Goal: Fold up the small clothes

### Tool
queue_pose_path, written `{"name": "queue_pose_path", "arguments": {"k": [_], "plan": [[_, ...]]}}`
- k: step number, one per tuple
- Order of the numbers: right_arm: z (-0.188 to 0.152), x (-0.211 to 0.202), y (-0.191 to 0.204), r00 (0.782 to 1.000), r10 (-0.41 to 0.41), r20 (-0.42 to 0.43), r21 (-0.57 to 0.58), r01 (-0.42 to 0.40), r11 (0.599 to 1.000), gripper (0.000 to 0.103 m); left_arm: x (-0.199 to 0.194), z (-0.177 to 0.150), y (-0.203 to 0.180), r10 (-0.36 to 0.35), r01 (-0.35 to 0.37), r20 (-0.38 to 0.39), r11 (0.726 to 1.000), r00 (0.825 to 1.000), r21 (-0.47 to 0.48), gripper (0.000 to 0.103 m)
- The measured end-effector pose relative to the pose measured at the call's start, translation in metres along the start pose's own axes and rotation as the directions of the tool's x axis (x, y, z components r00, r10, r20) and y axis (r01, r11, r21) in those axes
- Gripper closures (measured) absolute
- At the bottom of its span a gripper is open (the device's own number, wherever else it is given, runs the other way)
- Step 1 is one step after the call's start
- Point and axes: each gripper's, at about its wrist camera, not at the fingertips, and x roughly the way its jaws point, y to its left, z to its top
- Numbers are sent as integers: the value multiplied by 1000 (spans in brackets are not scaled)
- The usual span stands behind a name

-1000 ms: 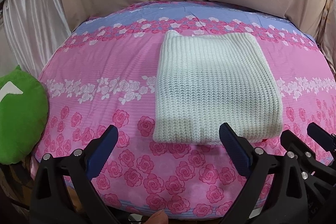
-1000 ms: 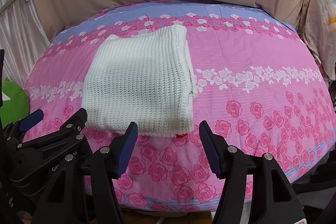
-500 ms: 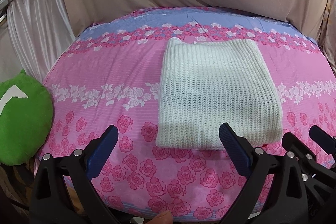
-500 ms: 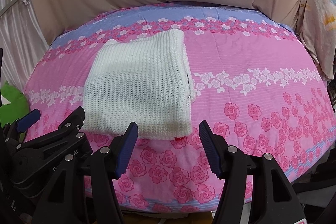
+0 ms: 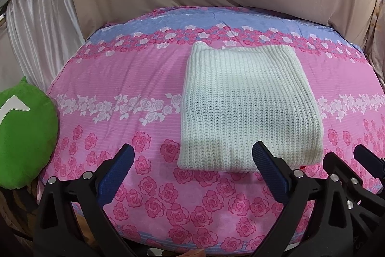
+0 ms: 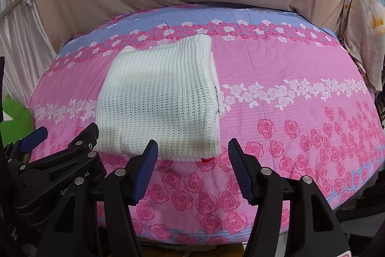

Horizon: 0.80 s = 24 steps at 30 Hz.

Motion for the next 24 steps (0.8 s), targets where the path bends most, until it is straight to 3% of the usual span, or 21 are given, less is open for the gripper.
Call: {"name": "queue_pose_path", "arguments": {"k": [24], "plan": [[0,4,3,1000,-3,-7,-5,3,1000,44,9,-2,2,-18,18,-20,999,1000,-28,5]]}}
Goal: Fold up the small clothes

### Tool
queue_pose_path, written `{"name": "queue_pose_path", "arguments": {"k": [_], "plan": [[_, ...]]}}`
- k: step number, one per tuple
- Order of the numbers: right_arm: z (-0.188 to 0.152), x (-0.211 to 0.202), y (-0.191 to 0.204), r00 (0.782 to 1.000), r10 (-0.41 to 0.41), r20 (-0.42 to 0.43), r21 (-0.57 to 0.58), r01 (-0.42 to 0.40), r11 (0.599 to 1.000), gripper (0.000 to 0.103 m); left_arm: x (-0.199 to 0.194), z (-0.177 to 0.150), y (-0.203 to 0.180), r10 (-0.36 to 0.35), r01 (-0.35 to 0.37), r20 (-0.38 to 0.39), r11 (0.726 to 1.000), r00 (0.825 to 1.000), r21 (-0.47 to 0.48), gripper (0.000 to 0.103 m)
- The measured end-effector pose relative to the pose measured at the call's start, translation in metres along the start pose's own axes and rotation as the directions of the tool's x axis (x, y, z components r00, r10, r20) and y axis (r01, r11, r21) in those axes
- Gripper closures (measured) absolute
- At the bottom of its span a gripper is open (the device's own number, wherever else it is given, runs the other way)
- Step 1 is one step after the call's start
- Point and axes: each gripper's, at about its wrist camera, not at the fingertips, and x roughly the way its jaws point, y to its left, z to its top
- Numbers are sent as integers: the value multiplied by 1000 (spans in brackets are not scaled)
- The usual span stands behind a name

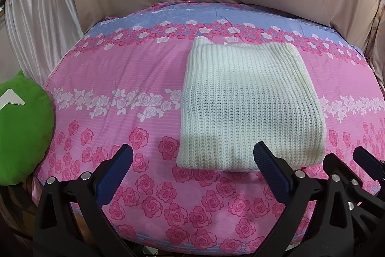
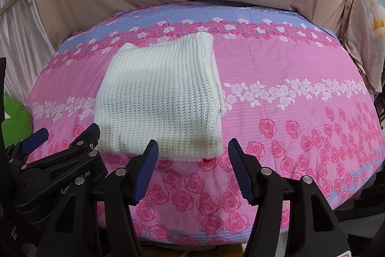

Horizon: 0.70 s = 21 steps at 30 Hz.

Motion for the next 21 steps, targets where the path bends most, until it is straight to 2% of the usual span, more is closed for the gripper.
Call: {"name": "queue_pose_path", "arguments": {"k": [21], "plan": [[-2,2,-3,1000,0,-7,2,0,1000,44,4,-2,0,-4,4,-3,1000,1000,10,5]]}}
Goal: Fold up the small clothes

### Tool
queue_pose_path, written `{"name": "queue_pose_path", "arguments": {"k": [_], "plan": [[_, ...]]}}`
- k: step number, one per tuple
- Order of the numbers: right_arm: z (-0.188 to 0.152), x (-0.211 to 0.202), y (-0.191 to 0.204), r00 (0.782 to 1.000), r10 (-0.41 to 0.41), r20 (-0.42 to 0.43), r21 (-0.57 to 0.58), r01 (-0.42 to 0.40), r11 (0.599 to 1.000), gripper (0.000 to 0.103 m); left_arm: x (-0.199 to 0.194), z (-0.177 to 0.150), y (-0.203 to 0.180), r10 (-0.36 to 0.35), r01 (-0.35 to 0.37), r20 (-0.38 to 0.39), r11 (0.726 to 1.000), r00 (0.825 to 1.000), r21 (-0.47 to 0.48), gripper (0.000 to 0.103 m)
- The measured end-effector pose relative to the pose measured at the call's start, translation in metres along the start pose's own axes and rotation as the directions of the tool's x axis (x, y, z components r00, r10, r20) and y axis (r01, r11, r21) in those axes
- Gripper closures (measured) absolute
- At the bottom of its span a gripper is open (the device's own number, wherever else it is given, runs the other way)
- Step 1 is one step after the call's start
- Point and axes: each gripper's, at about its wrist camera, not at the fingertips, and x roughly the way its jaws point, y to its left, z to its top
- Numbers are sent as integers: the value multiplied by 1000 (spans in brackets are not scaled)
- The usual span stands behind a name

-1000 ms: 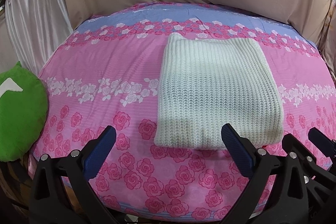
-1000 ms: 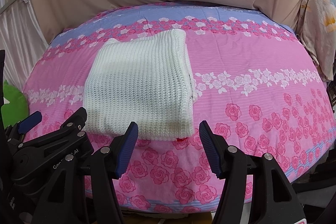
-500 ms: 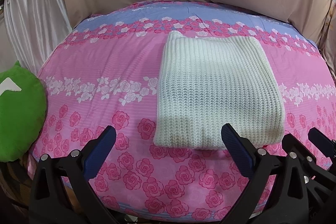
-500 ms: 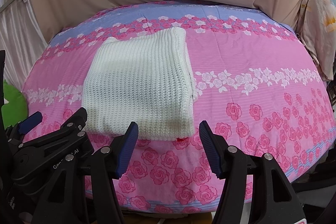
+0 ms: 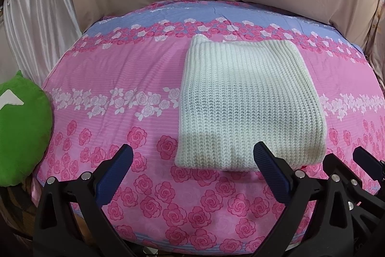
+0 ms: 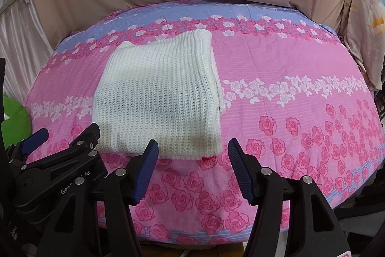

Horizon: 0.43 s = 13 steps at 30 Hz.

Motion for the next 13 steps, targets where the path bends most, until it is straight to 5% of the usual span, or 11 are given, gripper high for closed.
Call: {"name": "queue_pose_path", "arguments": {"k": [13], "plan": [[-1,2,0,1000,-10,-12,6,10,1000,44,2,0,1,-1,1,-16,1000,1000,11,5]]}}
